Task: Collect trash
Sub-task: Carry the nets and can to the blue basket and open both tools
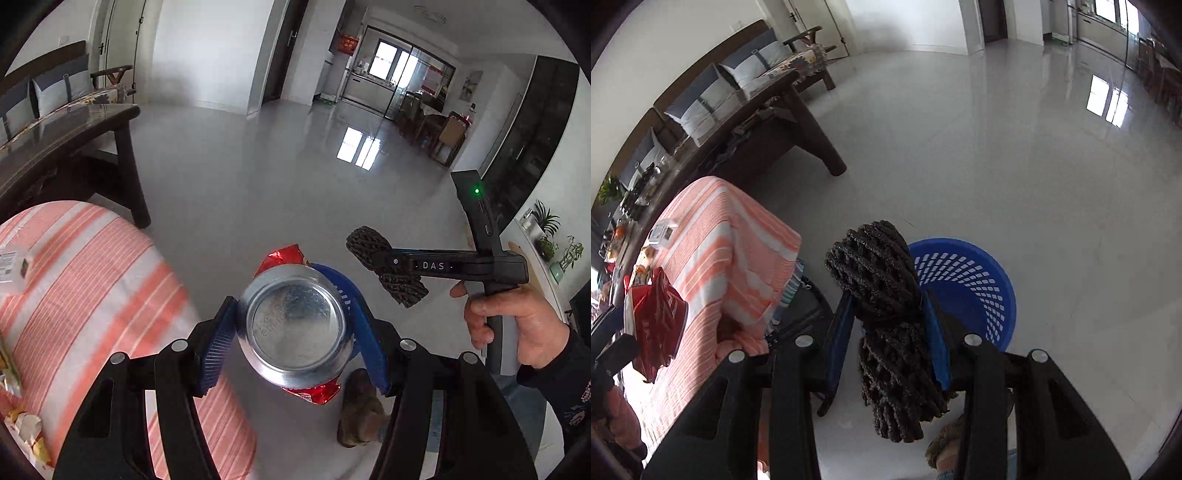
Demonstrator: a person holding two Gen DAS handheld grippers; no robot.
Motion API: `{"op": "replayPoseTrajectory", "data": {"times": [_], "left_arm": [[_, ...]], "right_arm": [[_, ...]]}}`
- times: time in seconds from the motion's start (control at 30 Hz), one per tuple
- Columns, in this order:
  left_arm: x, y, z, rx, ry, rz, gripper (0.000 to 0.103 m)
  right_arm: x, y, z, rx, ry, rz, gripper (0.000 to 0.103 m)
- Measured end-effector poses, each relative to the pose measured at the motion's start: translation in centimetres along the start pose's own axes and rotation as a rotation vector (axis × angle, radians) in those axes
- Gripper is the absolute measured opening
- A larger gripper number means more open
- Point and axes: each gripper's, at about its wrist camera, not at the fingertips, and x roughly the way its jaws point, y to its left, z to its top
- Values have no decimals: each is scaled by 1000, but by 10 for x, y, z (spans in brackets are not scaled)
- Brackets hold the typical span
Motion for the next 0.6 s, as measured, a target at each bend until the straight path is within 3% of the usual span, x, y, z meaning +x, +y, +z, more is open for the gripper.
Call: {"op": "replayPoseTrajectory", "data": {"times": [0.3, 0.4, 0.47, 0.5, 0.57, 0.6], "left_arm": [[149, -24, 22, -14, 127, -3, 62], [178, -32, 25, -11, 137, -7, 63], [194, -36, 28, -2, 133, 8, 72], [199, -36, 30, -2, 125, 25, 89], [199, -39, 34, 9, 81, 64, 95], [197, -40, 36, 19, 69, 67, 96]], "right_arm": [[54, -81, 12, 160, 31, 31, 37], [68, -99, 13, 200, 50, 68, 45], [74, -105, 13, 221, 48, 77, 54], [74, -108, 16, 229, 41, 72, 54], [69, -112, 18, 248, 20, 65, 57], [64, -112, 19, 251, 3, 64, 63]]}}
